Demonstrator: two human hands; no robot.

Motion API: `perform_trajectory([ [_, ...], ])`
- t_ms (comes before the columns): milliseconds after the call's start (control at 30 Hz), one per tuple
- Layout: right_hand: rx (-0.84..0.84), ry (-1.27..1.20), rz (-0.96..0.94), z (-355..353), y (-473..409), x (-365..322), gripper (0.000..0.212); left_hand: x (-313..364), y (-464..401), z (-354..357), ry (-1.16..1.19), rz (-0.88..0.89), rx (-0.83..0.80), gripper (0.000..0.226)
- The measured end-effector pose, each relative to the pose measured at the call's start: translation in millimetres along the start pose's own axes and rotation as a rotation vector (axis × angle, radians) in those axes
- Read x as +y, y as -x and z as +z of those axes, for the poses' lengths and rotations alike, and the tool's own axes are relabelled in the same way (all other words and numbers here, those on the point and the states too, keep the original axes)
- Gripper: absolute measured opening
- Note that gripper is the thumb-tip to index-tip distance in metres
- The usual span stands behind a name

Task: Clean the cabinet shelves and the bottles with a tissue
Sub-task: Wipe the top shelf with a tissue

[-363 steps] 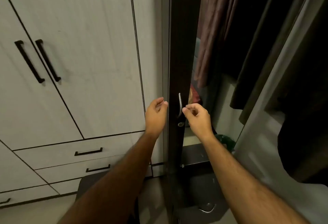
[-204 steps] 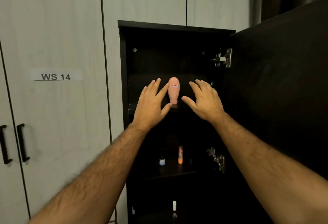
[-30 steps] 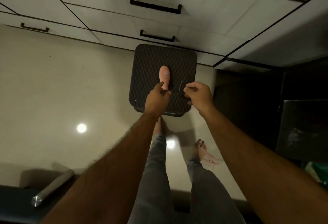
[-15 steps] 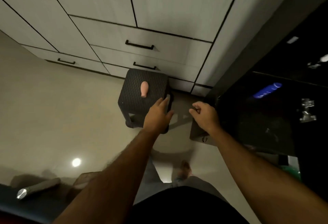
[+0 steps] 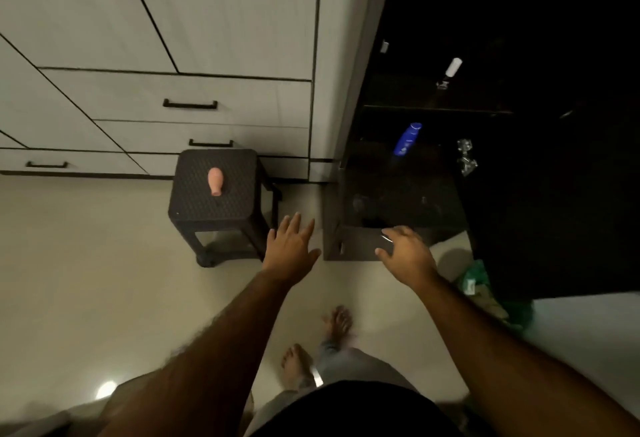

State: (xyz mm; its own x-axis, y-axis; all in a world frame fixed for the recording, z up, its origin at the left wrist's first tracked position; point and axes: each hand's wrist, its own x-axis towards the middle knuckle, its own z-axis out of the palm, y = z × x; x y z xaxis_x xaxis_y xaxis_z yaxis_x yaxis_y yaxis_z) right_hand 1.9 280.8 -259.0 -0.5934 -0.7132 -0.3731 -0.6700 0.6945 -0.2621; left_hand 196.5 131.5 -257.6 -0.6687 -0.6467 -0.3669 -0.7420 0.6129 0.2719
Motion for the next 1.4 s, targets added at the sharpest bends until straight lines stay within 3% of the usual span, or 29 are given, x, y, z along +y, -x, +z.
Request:
perform_trajectory([
  [367,-0.044,-0.02,0.108,13,29,101,0.052,75,19,58,0.04,0.012,-0.064,0.073],
  [533,-0.123,-0.243,0.118,23,19,145,0.045,120,14,88,0.227,-0.146,-0.08,0.069],
  [867,-0.184,-0.975,0.526,66,-46,201,0.018,192,-46,151,1.246,-0.644,-0.076,0.053],
  [967,-0.203,-1.15,0.62,90,-75,205,0.026,190,-83,174,1.369,-0.667,-0.091,0.049],
  [1133,-0.179,-1.375,0.705,126,-122,205,0.008,182,-139,206,1.604,-0.746,-0.105,0.054],
  [1300,-0.164,-1.527,0.755,154,-167,199,0.026,187,-171,231,1.911,-0.788,-0.063,0.076],
  [1400,-0.14,-1.615,0.786,164,-183,194,0.028,195,-179,238,2.029,-0.71,-0.04,0.076],
])
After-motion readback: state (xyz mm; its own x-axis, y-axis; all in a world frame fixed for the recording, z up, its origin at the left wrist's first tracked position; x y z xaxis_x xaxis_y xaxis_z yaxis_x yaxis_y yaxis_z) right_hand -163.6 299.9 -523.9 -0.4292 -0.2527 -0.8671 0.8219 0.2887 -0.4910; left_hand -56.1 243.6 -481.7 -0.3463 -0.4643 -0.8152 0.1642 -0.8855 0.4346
